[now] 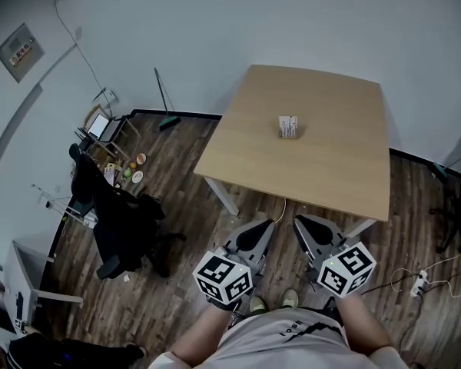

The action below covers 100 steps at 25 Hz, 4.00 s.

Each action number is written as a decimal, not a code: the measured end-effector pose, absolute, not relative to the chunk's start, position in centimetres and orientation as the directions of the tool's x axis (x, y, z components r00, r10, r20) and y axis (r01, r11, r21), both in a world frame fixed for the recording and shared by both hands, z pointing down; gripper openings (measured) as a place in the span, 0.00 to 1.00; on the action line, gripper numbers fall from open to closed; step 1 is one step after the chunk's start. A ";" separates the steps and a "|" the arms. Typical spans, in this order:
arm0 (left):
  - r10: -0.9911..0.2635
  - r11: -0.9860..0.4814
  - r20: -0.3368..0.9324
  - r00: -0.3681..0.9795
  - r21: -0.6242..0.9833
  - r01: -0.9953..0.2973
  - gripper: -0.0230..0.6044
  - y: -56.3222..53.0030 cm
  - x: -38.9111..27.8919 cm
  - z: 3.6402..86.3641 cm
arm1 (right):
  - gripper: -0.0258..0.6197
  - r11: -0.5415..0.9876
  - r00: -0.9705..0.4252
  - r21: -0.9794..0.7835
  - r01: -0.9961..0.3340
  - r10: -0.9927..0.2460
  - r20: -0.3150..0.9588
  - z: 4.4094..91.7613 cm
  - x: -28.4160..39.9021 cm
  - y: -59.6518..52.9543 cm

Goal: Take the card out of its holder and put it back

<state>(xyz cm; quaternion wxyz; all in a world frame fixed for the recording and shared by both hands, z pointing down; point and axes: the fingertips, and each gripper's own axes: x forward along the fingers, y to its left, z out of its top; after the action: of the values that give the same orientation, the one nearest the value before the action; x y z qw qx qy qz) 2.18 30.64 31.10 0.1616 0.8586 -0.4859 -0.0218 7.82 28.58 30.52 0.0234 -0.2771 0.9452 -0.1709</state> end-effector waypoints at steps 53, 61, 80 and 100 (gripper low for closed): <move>-0.712 -0.603 0.175 0.679 0.343 -0.720 0.06 -3.4 -8.8 41.1 | 0.06 0.735 -0.787 -0.280 -0.617 -0.584 0.201 39.0 -1.9 -3.3; -0.746 -0.559 0.189 0.639 0.344 -0.754 0.06 -10.6 -7.1 44.1 | 0.06 0.817 -0.858 -0.272 -0.508 -0.452 0.243 45.3 1.0 -12.9; -0.771 -0.451 0.311 0.555 0.348 -0.822 0.06 -18.3 -3.8 53.1 | 0.17 0.881 -0.885 -0.302 -0.365 -0.228 0.406 62.6 2.1 -25.2; -0.763 -0.396 0.372 0.529 0.378 -0.837 0.06 -17.9 -4.3 56.8 | 0.08 0.936 -0.943 -0.312 -0.163 -0.055 0.328 64.3 -1.5 -25.6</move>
<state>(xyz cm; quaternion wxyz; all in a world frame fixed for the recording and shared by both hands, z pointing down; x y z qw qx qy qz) -4.29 -17.91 56.80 0.2673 0.8324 -0.4804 0.0693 -1.51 -25.55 64.34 -0.1591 -0.0562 0.9709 -0.1698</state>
